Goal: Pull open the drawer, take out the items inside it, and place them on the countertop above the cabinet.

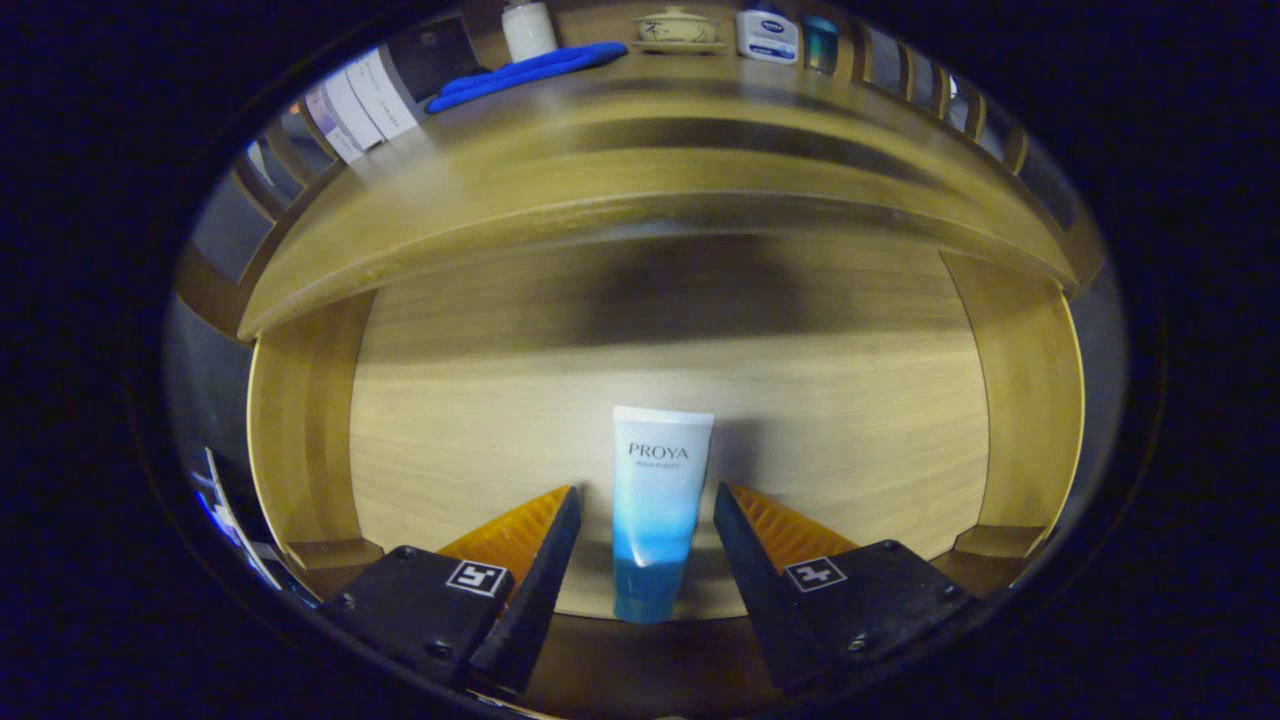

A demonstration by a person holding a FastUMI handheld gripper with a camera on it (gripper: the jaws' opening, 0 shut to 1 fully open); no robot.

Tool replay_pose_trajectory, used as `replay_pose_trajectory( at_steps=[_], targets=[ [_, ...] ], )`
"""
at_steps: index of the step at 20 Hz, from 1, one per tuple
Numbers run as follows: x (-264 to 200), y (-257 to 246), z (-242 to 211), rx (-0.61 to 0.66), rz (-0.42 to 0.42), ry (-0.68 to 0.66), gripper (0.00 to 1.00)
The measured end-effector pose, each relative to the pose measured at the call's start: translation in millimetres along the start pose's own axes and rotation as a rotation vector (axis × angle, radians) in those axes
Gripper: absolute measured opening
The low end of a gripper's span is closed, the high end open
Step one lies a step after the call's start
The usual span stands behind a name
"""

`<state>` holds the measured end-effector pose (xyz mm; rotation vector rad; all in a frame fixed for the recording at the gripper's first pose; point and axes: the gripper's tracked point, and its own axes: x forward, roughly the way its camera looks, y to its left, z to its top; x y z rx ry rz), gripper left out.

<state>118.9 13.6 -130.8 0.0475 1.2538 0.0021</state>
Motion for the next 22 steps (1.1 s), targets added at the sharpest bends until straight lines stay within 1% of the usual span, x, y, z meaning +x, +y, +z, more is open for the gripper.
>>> replay_pose_trajectory(
  at_steps=[1,2,3,5,10,14,19,20,22],
  targets=[
    [0.5,-0.6,-1.3,-0.012,-0.018,0.013,0.85],
    [-2.0,-2.6,2.2,-0.032,-0.047,-0.002,0.83],
    [5.3,-4.1,1.2,-0.029,-0.056,-0.002,0.73],
    [2.9,-4.9,0.1,-0.033,-0.048,-0.003,0.54],
    [-15.6,-1.6,-5.7,-0.03,0.008,-0.044,0.51],
    [-55.7,8.6,-2.7,-0.047,0.064,-0.112,0.51],
    [-107.4,19.7,6.0,-0.088,0.084,-0.192,0.5],
    [-118.0,22.0,11.9,-0.106,0.088,-0.206,0.51],
    [-132.6,22.1,31.5,-0.105,0.069,-0.24,0.51]
  ],
)
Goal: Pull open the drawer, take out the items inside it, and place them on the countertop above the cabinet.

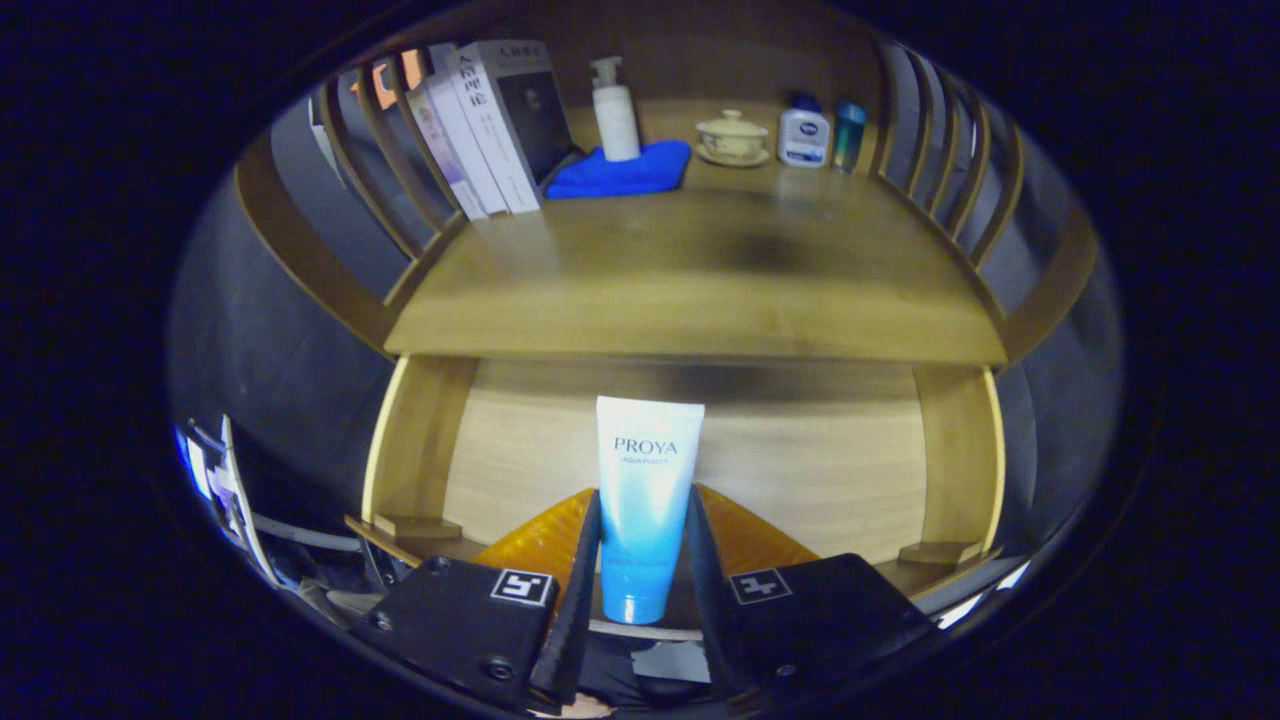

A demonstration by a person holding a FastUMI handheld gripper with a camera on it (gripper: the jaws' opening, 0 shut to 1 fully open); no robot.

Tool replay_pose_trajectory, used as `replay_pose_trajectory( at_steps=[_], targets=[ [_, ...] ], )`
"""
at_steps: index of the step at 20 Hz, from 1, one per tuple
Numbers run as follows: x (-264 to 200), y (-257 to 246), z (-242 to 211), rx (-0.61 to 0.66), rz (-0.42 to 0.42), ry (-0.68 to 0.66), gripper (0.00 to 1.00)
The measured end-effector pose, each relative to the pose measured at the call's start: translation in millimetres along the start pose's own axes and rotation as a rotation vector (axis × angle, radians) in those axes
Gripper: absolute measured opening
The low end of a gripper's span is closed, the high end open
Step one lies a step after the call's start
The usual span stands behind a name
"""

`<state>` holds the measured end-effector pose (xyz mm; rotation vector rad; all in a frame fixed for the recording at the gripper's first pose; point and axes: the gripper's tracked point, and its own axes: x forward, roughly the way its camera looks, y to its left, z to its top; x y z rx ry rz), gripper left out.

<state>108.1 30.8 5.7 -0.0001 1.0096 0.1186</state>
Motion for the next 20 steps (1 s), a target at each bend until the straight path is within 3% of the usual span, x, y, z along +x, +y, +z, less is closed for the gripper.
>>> replay_pose_trajectory(
  at_steps=[7,10,20],
  targets=[
    [12.4,-12.6,82.4,0.04,-0.009,-0.044,0.51],
    [22.4,-25.6,103.2,0.044,-0.052,-0.069,0.51],
    [65.1,-29.4,133.2,0.021,-0.082,-0.061,0.53]
  ],
)
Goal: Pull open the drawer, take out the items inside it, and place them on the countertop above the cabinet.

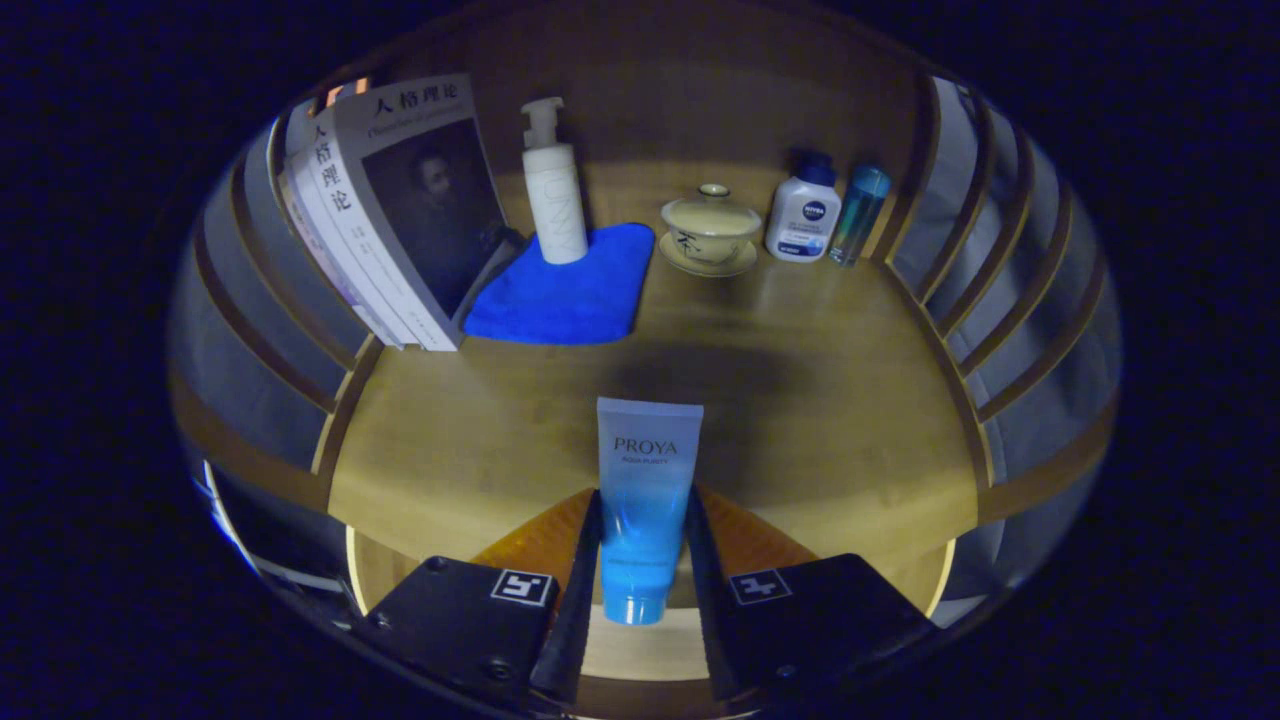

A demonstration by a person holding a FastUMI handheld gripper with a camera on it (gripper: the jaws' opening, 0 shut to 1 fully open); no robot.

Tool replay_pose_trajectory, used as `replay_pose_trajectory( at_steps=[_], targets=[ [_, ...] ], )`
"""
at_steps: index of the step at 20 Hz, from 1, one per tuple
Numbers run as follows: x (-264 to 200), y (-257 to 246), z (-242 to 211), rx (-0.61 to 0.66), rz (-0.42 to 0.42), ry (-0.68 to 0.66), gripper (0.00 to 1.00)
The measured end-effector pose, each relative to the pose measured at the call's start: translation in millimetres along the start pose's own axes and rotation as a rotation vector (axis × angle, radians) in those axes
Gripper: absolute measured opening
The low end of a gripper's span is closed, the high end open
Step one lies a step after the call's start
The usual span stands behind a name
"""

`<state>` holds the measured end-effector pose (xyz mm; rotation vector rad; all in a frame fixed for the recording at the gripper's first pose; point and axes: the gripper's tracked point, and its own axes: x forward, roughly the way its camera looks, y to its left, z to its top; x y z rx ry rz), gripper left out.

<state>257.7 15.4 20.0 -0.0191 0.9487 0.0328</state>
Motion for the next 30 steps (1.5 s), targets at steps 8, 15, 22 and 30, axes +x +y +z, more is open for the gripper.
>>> replay_pose_trajectory(
  at_steps=[8,15,22,30],
  targets=[
    [0.8,-6.6,2.0,0.022,0.007,-0.029,0.57],
    [-26.0,-1.8,-8.5,0.046,0.04,-0.126,0.62],
    [-72.5,16.9,-40.5,0.002,0.111,-0.218,0.71],
    [-178.6,48.6,-104.2,-0.104,0.193,-0.699,0.76]
  ],
)
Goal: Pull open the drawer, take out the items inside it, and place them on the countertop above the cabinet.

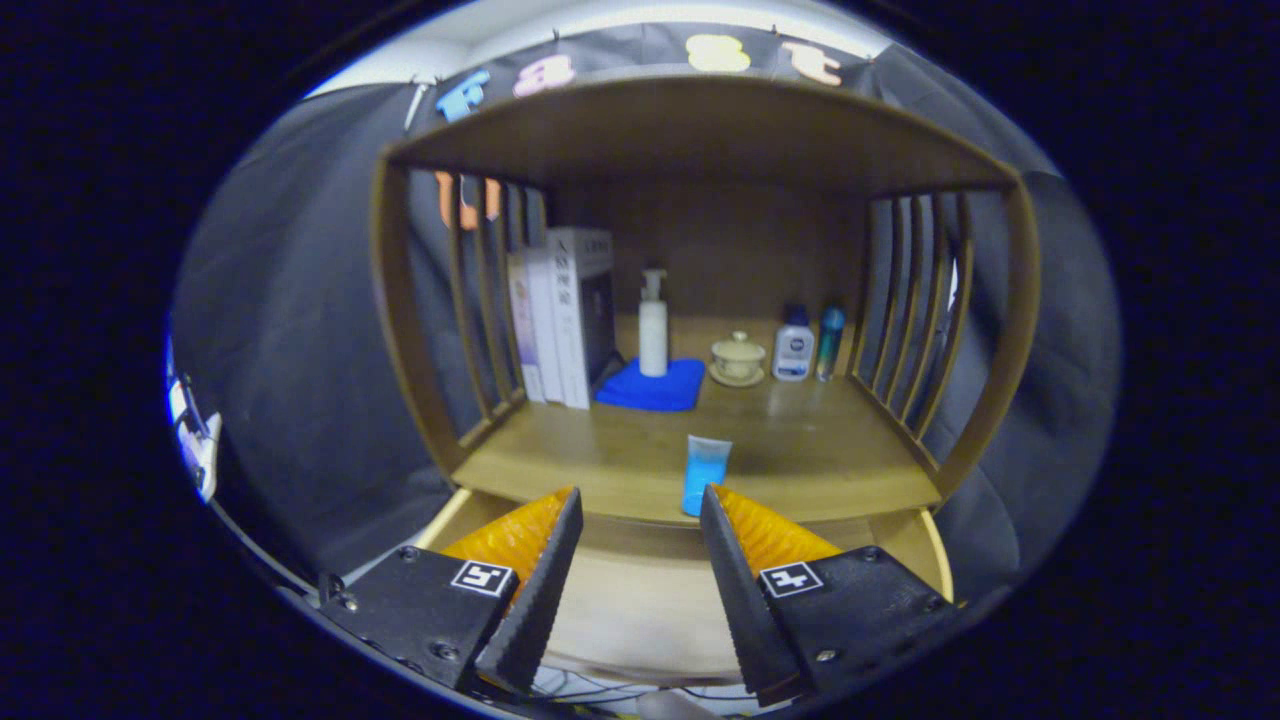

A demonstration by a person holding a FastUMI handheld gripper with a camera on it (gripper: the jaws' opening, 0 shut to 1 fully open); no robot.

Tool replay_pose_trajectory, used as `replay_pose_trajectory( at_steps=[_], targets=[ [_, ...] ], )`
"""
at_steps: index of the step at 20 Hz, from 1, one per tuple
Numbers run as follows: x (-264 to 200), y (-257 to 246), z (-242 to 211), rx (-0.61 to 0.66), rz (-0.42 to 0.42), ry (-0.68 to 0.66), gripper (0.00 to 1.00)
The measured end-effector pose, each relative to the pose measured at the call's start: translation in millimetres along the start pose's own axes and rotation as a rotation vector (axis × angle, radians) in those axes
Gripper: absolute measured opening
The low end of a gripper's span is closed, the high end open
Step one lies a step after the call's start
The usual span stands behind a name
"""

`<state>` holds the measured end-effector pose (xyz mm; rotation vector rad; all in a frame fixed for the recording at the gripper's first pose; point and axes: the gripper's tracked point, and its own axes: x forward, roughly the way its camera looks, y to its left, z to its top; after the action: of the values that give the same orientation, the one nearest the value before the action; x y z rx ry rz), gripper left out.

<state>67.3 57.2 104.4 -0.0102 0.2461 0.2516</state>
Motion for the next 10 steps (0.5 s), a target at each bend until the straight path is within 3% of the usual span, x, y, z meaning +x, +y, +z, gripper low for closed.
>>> replay_pose_trajectory(
  at_steps=[3,7,10],
  targets=[
    [-54.7,0.1,-5.3,0.005,0.002,-0.144,1.0],
    [-112.3,-14.5,-18.9,0.024,-0.029,-0.315,1.0],
    [-130.1,-35.8,-45.2,-0.025,-0.123,-0.357,1.0]
  ],
)
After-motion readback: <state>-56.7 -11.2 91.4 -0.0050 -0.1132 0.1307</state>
